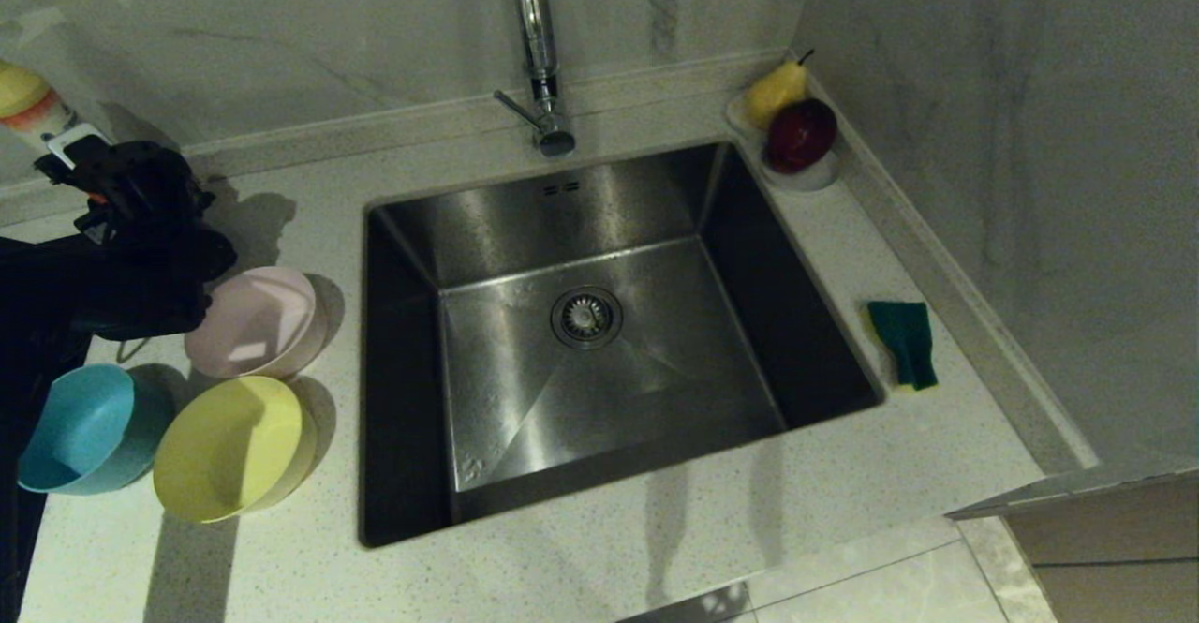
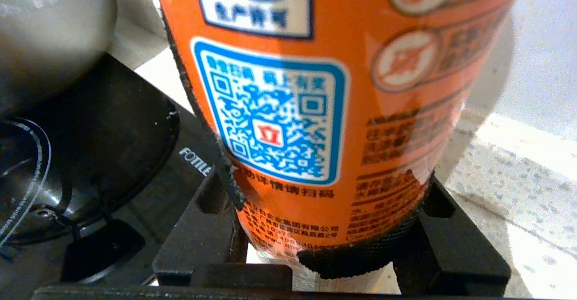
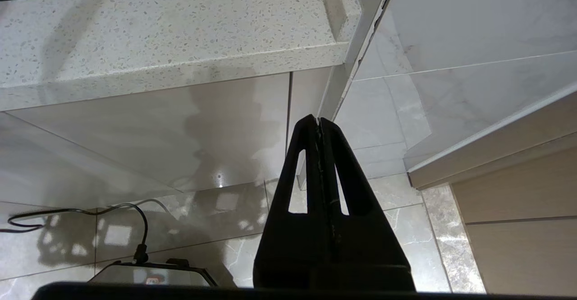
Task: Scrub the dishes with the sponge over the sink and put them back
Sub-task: Place the dish soap on the table
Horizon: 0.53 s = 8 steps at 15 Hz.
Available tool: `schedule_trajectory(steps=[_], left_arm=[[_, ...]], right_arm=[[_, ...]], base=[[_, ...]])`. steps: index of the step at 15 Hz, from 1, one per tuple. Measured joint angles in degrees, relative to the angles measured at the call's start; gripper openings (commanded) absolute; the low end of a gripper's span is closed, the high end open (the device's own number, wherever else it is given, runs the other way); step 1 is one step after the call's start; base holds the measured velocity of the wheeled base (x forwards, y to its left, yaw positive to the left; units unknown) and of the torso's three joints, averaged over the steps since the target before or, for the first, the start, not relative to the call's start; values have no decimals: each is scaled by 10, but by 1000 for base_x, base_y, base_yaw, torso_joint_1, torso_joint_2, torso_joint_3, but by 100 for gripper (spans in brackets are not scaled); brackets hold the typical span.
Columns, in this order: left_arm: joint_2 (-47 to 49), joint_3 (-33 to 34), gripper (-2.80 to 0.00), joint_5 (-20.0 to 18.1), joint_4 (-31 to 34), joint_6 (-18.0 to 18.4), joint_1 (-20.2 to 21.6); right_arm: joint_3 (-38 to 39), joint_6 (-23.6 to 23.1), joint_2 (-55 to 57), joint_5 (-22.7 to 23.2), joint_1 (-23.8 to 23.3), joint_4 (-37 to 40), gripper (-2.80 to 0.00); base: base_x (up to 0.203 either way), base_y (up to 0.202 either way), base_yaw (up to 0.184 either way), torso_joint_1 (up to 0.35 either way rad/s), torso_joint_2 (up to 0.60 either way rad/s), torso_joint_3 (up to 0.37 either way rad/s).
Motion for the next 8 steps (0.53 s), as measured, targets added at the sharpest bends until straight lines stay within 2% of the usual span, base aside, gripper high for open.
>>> schedule_trajectory(steps=[8], left_arm=[[-50, 31, -280, 1, 17, 1, 0]], right_arm=[[0, 0, 0, 0, 0, 0, -280]], base=[[0, 0, 0, 0, 0, 0]])
